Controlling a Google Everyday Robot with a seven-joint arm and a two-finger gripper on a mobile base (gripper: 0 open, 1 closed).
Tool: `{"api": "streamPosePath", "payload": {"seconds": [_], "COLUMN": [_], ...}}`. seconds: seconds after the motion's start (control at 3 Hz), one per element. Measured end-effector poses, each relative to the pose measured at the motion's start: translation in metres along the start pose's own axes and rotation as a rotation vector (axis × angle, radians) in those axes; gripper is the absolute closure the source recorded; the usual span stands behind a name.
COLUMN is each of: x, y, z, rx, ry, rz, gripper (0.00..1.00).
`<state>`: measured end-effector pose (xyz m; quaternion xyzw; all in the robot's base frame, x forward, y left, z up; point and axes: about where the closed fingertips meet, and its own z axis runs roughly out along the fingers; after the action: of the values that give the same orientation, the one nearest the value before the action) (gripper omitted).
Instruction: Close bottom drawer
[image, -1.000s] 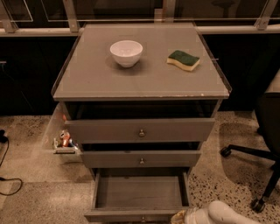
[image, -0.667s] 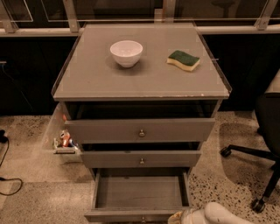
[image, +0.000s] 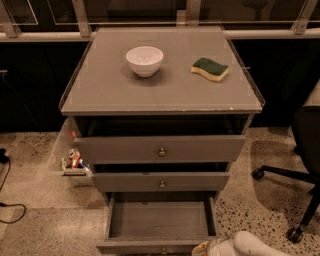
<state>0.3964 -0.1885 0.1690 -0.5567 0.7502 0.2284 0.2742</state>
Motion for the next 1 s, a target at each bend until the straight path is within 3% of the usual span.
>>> {"api": "streamPosePath", "payload": {"seconds": [0.67,1.0], "x": [0.0,-0.0049], "y": [0.0,-0.0081], "z": [0.0,0.0043], "rx": [0.0,0.012], "ry": [0.0,-0.025], "rz": [0.0,-0.026], "gripper": [0.12,0.12]}}
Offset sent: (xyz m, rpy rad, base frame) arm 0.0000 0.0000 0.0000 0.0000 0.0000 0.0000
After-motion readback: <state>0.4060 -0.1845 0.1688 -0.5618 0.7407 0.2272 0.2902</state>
